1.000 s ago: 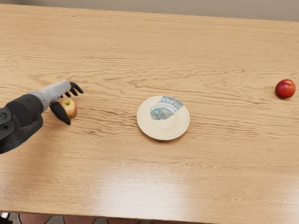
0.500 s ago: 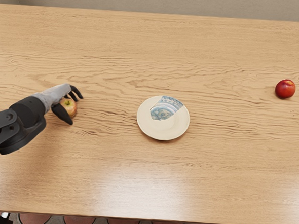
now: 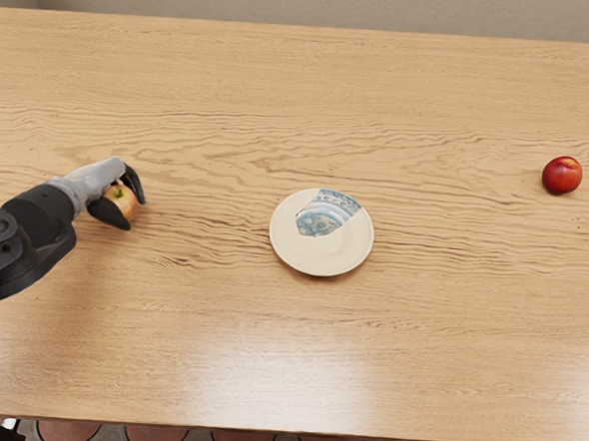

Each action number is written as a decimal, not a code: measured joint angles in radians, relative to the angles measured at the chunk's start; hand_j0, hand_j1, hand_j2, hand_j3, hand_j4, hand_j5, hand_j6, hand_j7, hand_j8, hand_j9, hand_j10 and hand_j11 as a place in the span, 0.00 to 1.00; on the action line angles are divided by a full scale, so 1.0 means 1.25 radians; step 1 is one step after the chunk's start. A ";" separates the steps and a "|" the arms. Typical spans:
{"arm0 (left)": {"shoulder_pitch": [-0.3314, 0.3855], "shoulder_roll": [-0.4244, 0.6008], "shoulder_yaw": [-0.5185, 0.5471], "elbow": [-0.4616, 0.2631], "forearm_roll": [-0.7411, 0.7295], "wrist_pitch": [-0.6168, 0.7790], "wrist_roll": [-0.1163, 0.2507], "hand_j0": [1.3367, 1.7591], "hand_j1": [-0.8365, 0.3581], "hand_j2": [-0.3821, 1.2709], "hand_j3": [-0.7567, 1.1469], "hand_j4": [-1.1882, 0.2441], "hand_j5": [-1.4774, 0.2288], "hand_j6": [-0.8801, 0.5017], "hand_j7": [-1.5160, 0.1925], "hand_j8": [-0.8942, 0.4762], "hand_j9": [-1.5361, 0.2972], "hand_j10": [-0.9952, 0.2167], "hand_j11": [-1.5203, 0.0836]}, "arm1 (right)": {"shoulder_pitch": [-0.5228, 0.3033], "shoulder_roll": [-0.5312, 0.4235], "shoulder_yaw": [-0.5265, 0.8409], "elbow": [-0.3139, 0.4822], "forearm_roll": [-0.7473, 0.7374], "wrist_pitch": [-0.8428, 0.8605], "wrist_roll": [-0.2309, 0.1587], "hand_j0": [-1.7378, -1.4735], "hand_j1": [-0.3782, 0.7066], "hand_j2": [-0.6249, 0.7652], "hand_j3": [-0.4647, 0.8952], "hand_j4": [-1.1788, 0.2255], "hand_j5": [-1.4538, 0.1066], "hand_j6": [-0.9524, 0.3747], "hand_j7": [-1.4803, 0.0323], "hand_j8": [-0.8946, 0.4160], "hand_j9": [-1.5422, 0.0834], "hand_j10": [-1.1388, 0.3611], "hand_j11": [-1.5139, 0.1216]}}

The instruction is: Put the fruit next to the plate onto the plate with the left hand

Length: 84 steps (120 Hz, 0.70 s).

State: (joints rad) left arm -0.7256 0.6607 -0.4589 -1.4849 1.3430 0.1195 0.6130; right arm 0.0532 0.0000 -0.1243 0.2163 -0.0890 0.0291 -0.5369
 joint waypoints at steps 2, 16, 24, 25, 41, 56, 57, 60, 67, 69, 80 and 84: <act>0.000 0.000 -0.001 -0.004 0.000 0.000 0.000 0.72 0.42 0.39 0.40 0.31 0.27 0.38 0.29 0.44 0.28 0.41 0.31 | 0.000 0.000 0.000 0.000 0.000 0.000 0.000 0.30 0.03 0.45 0.34 0.84 0.93 0.72 0.98 0.68 0.95 0.76 0.93; -0.001 0.014 -0.008 -0.056 -0.009 0.008 0.000 0.72 0.37 0.53 0.40 0.28 0.23 0.40 0.25 0.48 0.24 0.44 0.27 | 0.000 0.000 0.000 0.000 0.000 0.000 0.000 0.30 0.03 0.45 0.34 0.84 0.93 0.72 0.98 0.68 0.95 0.76 0.93; -0.002 0.012 -0.013 -0.090 -0.018 0.011 -0.001 0.71 0.38 0.51 0.40 0.27 0.20 0.40 0.23 0.49 0.22 0.44 0.24 | 0.000 0.000 0.000 0.000 0.000 0.000 0.000 0.30 0.03 0.45 0.34 0.84 0.93 0.72 0.98 0.68 0.95 0.76 0.93; -0.002 0.011 -0.015 -0.094 -0.020 0.012 -0.001 0.71 0.38 0.51 0.40 0.27 0.20 0.40 0.22 0.49 0.21 0.45 0.23 | 0.000 0.000 0.000 0.000 0.000 0.000 0.000 0.30 0.03 0.45 0.34 0.84 0.93 0.72 0.98 0.68 0.95 0.76 0.93; -0.016 -0.006 -0.027 -0.149 -0.061 0.015 -0.001 0.69 0.41 0.48 0.40 0.26 0.18 0.39 0.19 0.48 0.18 0.44 0.19 | 0.001 0.000 0.000 0.000 0.000 0.000 0.000 0.30 0.03 0.45 0.34 0.84 0.93 0.72 0.98 0.68 0.95 0.76 0.93; -0.021 -0.070 -0.036 -0.177 -0.082 0.012 -0.001 0.68 0.44 0.46 0.40 0.26 0.17 0.39 0.17 0.49 0.16 0.44 0.17 | 0.008 0.000 0.000 0.001 0.000 0.000 -0.001 0.30 0.03 0.45 0.34 0.84 0.93 0.72 0.98 0.68 0.95 0.76 0.93; -0.021 -0.077 -0.036 -0.178 -0.083 0.011 -0.001 0.68 0.45 0.46 0.40 0.26 0.17 0.39 0.17 0.49 0.16 0.44 0.17 | 0.008 0.000 0.000 0.001 0.000 0.001 -0.001 0.30 0.03 0.45 0.34 0.84 0.93 0.72 0.98 0.68 0.95 0.76 0.93; -0.023 -0.092 -0.038 -0.181 -0.085 0.010 -0.002 0.68 0.46 0.45 0.40 0.26 0.16 0.38 0.17 0.49 0.16 0.43 0.17 | 0.010 0.000 0.000 0.001 0.000 0.001 -0.001 0.30 0.03 0.45 0.34 0.84 0.93 0.72 0.98 0.68 0.95 0.76 0.93; -0.026 -0.118 -0.039 -0.186 -0.087 0.009 -0.002 0.68 0.47 0.43 0.40 0.26 0.16 0.36 0.17 0.47 0.16 0.42 0.16 | 0.013 0.000 0.000 0.002 0.000 0.001 0.000 0.30 0.03 0.45 0.34 0.84 0.93 0.72 0.98 0.68 0.95 0.76 0.93; -0.027 -0.123 -0.039 -0.187 -0.087 0.009 -0.002 0.68 0.47 0.43 0.40 0.25 0.17 0.35 0.17 0.46 0.16 0.41 0.16 | 0.014 0.000 0.000 0.002 0.000 0.001 0.000 0.30 0.03 0.45 0.34 0.84 0.93 0.72 0.98 0.68 0.95 0.76 0.93; -0.030 -0.148 -0.041 -0.191 -0.086 0.007 -0.001 0.68 0.50 0.40 0.40 0.25 0.17 0.32 0.18 0.44 0.16 0.40 0.16 | 0.017 0.000 0.000 0.003 0.000 0.001 -0.001 0.30 0.03 0.45 0.34 0.84 0.93 0.72 0.98 0.68 0.95 0.76 0.93; -0.033 -0.155 -0.040 -0.191 -0.087 0.007 0.000 0.69 0.49 0.39 0.40 0.24 0.18 0.32 0.18 0.44 0.16 0.39 0.16 | 0.017 0.000 0.000 0.004 0.000 0.001 0.000 0.30 0.03 0.45 0.34 0.84 0.93 0.72 0.98 0.68 0.95 0.76 0.93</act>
State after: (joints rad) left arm -0.7666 0.4665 -0.5094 -1.7241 1.2345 0.1279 0.6124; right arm 0.0748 0.0000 -0.1243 0.2209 -0.0889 0.0306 -0.5374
